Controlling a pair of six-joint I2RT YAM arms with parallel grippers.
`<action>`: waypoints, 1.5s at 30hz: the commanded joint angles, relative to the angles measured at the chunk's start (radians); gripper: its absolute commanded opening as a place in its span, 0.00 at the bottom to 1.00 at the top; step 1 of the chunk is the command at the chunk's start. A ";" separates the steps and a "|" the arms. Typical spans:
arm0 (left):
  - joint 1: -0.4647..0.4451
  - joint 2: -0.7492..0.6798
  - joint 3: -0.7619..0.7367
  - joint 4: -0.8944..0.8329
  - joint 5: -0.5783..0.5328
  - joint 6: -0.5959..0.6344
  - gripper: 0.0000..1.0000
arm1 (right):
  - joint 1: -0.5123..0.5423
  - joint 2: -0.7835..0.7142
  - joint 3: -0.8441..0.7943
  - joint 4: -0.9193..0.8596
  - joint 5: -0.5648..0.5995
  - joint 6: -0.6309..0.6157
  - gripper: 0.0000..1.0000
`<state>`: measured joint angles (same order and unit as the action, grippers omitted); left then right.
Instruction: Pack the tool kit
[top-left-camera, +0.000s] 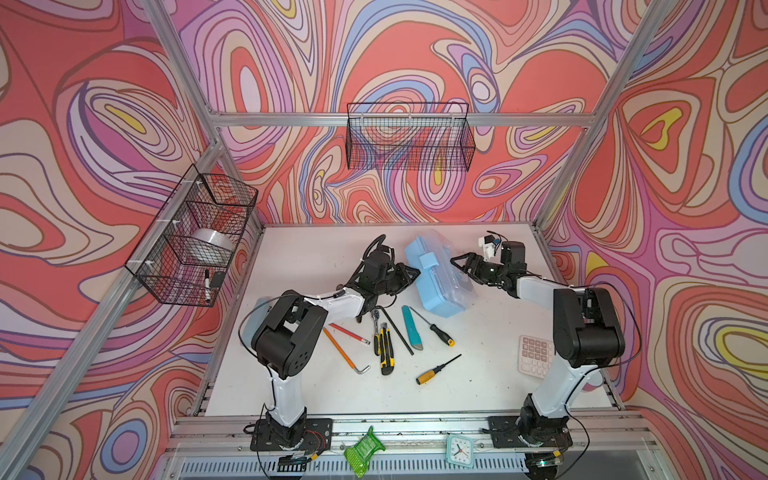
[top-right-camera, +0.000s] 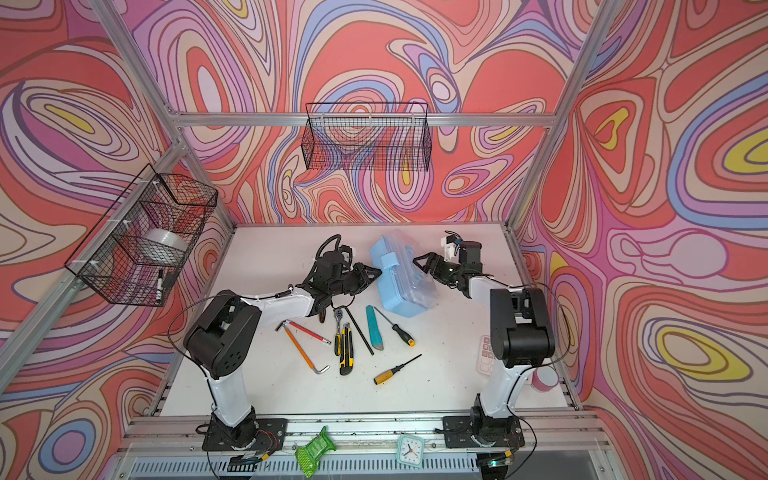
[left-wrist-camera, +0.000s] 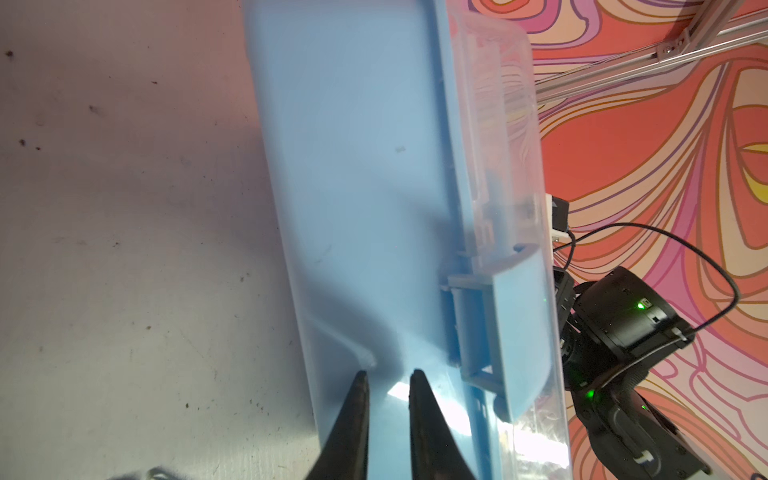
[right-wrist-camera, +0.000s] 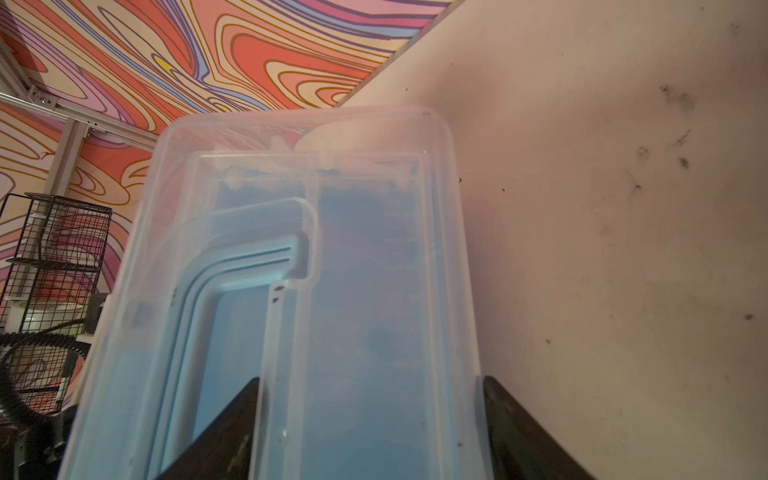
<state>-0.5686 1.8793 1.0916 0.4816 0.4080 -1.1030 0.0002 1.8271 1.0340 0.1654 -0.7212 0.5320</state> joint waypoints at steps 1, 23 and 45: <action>-0.002 0.040 0.035 -0.023 0.001 0.013 0.20 | -0.011 0.023 -0.021 -0.148 0.121 -0.059 0.53; -0.001 0.243 0.195 -0.036 0.005 0.027 0.20 | -0.019 -0.026 0.055 -0.293 0.209 -0.116 0.52; 0.014 0.080 0.203 -0.334 -0.093 0.251 0.50 | 0.005 -0.027 0.226 -0.514 0.400 -0.308 0.52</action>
<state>-0.5571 2.0171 1.2770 0.2153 0.3489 -0.9218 -0.0063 1.7809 1.2472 -0.2379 -0.4187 0.2733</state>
